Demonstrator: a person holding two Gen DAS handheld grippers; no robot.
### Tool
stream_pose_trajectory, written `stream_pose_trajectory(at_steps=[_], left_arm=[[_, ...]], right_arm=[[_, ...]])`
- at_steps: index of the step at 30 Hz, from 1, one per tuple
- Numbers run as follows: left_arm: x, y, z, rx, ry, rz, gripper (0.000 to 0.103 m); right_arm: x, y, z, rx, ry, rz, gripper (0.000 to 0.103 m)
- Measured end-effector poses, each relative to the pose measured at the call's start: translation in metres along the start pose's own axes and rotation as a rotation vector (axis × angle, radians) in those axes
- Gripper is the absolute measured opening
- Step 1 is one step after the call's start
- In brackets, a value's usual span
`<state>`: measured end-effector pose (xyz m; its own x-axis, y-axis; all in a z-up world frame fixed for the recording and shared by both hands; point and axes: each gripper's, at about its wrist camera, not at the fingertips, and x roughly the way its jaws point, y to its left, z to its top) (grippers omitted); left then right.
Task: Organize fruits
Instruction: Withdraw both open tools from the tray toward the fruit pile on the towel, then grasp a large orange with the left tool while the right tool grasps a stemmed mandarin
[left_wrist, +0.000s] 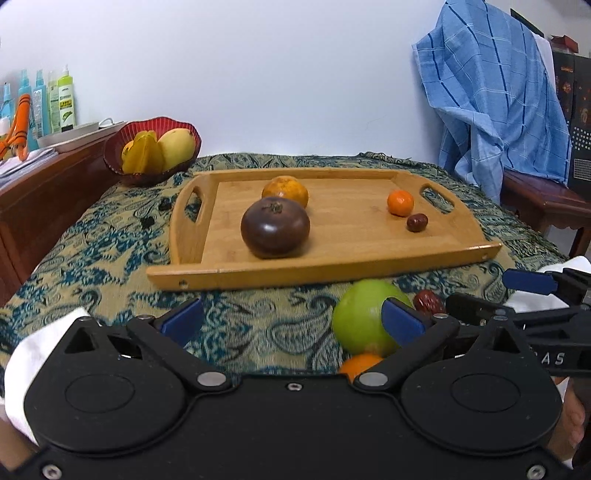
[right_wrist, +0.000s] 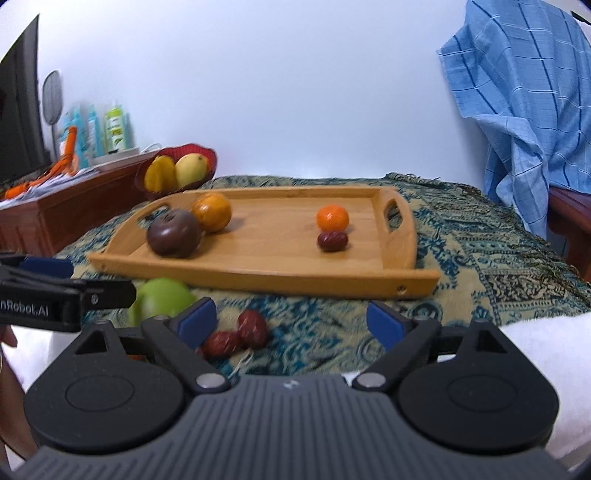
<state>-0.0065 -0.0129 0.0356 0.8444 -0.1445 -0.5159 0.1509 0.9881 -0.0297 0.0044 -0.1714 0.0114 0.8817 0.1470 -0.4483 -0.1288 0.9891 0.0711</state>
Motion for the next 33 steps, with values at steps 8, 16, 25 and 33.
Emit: stream_pose_trajectory(at_steps=[8,16,25,33], left_arm=[[-0.009,-0.003,-0.015,0.028,0.020,-0.016,0.103],[-0.010,-0.002,-0.018,0.006,0.051,-0.053,0.091],[-0.011,-0.007,-0.017,0.017,0.117,-0.145,0.053],[-0.005,-0.010,-0.015,0.000,0.162,-0.194,0.040]], right_arm=[[-0.015,0.017,-0.014,-0.068,0.013,0.038,0.095],[-0.020,0.037,-0.023,-0.141,0.040,0.098,0.090],[-0.019,0.047,-0.026,-0.137,0.053,0.196,0.056],[-0.016,0.059,-0.030,-0.196,0.061,0.216,0.043]])
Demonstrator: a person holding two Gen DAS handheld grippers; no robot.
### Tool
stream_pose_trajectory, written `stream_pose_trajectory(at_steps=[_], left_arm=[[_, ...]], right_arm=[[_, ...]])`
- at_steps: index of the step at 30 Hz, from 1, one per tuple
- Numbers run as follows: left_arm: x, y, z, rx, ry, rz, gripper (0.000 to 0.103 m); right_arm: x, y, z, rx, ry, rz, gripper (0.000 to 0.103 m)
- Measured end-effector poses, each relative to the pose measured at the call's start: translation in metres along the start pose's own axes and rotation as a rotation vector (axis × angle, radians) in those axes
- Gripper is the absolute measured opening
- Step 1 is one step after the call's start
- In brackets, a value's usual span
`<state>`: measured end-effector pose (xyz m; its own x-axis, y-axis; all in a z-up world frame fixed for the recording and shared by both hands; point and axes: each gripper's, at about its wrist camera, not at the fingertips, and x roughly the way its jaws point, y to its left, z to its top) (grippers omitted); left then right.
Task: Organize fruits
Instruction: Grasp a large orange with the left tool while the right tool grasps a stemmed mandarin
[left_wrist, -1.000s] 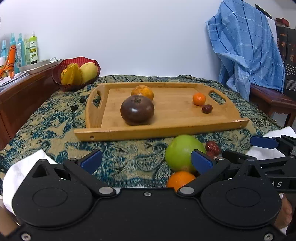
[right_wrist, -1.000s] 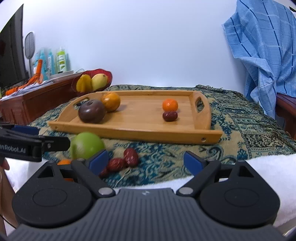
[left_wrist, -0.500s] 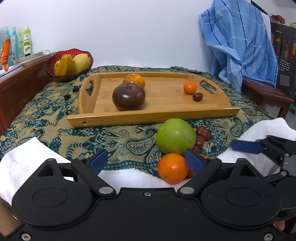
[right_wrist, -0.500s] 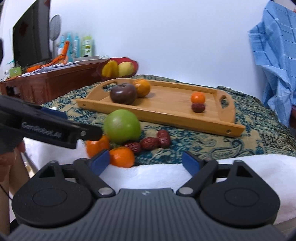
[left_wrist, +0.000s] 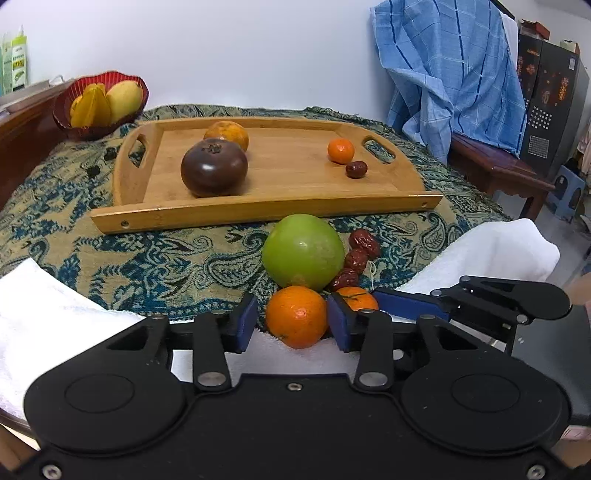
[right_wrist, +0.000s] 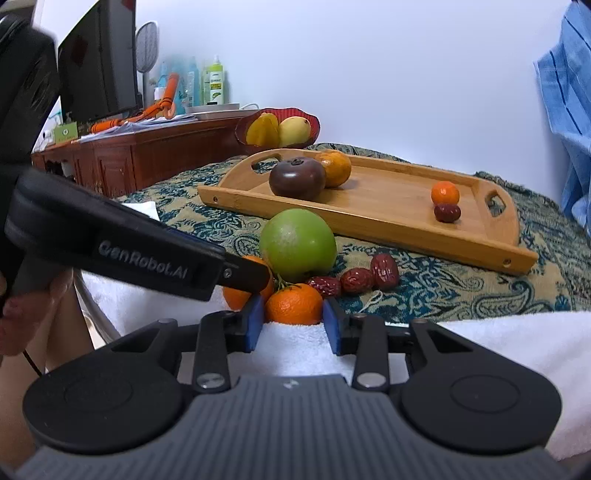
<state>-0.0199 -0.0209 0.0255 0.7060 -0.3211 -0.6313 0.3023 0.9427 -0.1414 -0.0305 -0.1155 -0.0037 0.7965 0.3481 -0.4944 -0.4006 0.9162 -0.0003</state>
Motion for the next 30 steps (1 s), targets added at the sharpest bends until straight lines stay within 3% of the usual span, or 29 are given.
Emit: stream_pose_trajectory(at_steps=[8,9,17,21,25,30], left_arm=[[0.015,0.015,0.007,-0.120,0.071,-0.073,0.045],[0.014,0.016,0.008,-0.124,0.073,-0.068,0.038],[-0.005,0.005,0.007,-0.008,-0.005,0.057,0.037],[-0.012,0.002,0.007,0.057,-0.049,0.143,0.038],[-0.006,0.005,-0.001,0.064,-0.021,0.160,0.039],[0.006,0.002,-0.013,0.098,0.009,0.194,0.045]], right_arm=[[0.007,-0.003,-0.001,0.018,0.015,0.000,0.047],[0.007,-0.004,0.000,0.025,0.015,0.003,0.045],[0.001,-0.005,0.000,0.028,-0.024,-0.021,0.041],[-0.003,-0.012,0.002,0.058,-0.054,-0.084,0.041],[-0.003,-0.023,0.003,0.100,-0.057,-0.160,0.041],[0.003,-0.031,0.000,0.132,-0.018,-0.195,0.042]])
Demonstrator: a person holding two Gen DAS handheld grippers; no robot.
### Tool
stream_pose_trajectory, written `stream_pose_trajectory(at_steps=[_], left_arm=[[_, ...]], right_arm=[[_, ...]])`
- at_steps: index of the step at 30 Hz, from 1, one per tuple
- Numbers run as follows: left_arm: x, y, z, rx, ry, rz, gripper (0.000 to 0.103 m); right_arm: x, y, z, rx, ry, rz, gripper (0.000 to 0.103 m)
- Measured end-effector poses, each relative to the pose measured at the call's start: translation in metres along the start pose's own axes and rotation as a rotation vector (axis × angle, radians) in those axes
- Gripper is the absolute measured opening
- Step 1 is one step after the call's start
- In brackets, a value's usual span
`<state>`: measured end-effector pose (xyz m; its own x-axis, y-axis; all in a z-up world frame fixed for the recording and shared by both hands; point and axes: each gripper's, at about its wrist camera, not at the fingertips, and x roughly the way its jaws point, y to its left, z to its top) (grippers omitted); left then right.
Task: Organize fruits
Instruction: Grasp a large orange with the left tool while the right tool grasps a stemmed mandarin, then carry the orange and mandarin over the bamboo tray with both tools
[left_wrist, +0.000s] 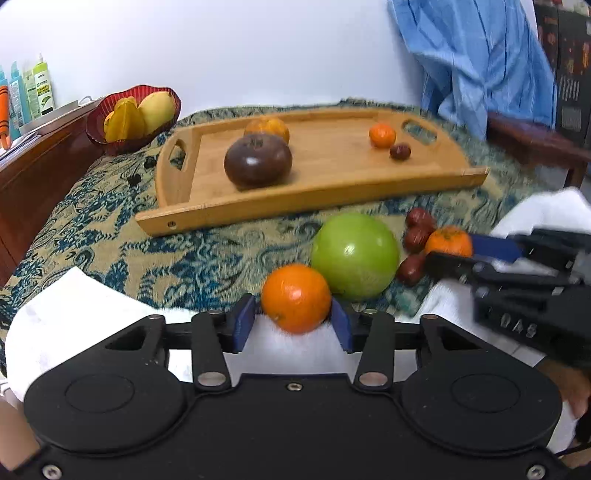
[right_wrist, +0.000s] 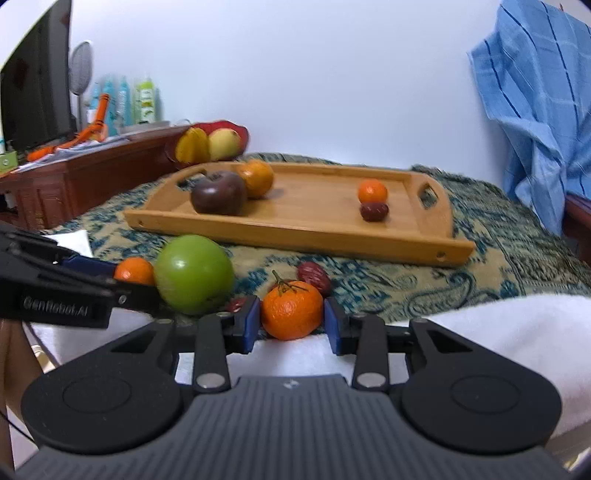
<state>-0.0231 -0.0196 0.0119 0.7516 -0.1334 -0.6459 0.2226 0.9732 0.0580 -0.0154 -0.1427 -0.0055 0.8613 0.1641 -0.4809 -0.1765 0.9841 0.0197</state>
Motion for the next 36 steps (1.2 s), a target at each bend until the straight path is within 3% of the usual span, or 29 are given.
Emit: stream_pose_trajectory(at_steps=[5,7,21,36], left_arm=[[0.002,-0.005,-0.003,0.026,-0.011,0.013,0.044],[0.002,-0.003,-0.003,0.013,-0.017,0.000,0.038],[-0.008,0.007,0.012,-0.019,-0.060,0.023,0.037],[0.005,0.027,0.057,-0.071,-0.066,0.039,0.037]], right_arm=[[0.001,0.003,-0.001,-0.021,0.000,-0.011,0.042],[0.001,0.003,-0.001,-0.021,0.000,-0.013,0.043],[-0.001,-0.005,0.004,0.023,-0.047,-0.068,0.041],[0.013,-0.029,0.037,0.100,-0.079,-0.097,0.041]])
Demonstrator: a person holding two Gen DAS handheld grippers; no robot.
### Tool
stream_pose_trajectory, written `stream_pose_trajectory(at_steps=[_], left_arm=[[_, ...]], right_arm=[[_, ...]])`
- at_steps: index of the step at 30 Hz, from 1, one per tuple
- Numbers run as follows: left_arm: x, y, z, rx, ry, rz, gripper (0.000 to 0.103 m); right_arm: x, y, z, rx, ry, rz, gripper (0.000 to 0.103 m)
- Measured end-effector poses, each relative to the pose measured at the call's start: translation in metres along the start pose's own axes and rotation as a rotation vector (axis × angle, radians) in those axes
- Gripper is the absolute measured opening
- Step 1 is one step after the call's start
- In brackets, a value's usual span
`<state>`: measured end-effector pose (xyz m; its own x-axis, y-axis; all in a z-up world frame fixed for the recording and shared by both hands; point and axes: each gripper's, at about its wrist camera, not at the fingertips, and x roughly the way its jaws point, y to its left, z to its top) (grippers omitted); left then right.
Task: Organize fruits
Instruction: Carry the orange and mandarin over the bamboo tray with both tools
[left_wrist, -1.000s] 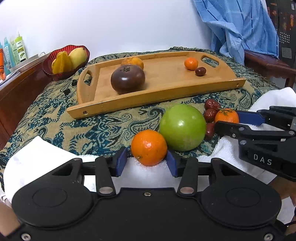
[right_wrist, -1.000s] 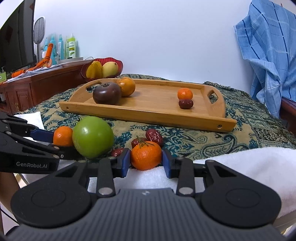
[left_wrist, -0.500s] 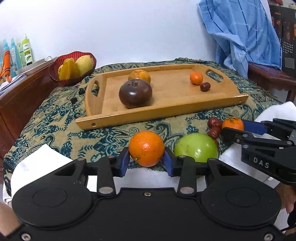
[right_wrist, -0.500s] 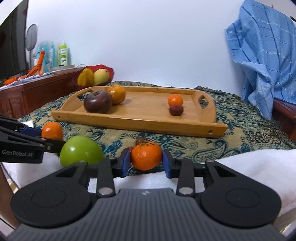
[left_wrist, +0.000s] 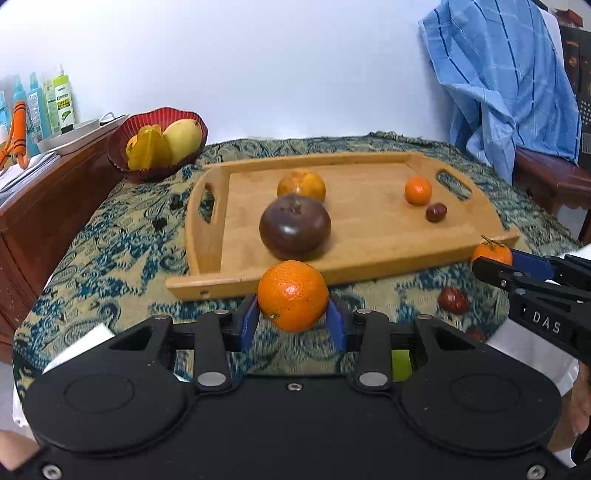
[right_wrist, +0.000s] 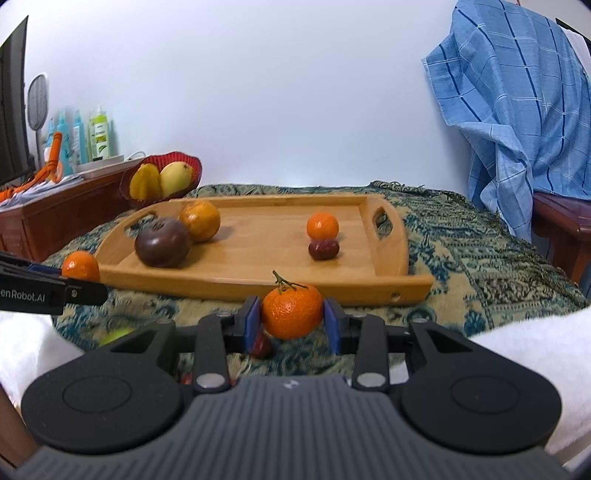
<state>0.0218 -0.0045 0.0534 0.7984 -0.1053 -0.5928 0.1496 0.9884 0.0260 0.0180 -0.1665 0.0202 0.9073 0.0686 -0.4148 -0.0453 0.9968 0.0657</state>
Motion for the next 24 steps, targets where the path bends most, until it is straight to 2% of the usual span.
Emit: stream_pose_trajectory(at_steps=[12,24], left_arm=[[0.024,0.013,0.060,-0.046,-0.047,-0.007,0.038],[0.090,0.027,0.120,-0.127,-0.023,-0.020,0.038]], right_arm=[[0.054,-0.031,0.061,0.103,0.014,0.005,0.041],[0.115,-0.037,0.097,0.095,0.025,-0.018,0.041]])
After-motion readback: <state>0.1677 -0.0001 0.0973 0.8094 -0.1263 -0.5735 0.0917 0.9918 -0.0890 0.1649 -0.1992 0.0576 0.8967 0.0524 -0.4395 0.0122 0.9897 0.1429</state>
